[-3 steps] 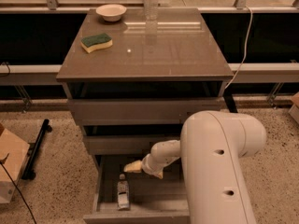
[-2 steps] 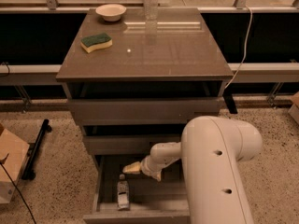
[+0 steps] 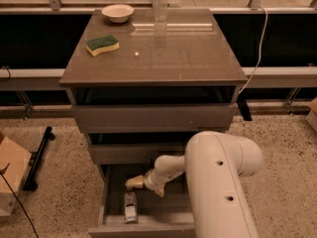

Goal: Pick blue plastic bottle from bottom drawer and place on counter

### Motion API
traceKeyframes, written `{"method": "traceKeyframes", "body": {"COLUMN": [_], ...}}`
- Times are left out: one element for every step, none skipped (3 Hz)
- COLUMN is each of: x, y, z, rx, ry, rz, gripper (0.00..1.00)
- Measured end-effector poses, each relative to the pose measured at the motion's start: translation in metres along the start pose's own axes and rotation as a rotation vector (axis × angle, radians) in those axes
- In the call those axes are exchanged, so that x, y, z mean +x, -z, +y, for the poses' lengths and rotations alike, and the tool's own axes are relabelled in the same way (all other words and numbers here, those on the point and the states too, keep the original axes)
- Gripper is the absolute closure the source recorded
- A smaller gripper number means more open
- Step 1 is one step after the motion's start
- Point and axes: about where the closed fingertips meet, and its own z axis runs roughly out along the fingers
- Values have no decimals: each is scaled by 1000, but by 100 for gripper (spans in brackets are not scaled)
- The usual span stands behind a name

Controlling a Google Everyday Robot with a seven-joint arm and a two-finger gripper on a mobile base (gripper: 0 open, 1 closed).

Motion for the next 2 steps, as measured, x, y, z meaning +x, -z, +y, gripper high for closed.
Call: {"method": "traceKeyframes", "body": {"x": [3, 7], "y": [-25, -48], "z": [2, -1], "rx": [-13, -28], "ry": [-25, -59], "rz": [35, 73], "gripper": [0, 0]}}
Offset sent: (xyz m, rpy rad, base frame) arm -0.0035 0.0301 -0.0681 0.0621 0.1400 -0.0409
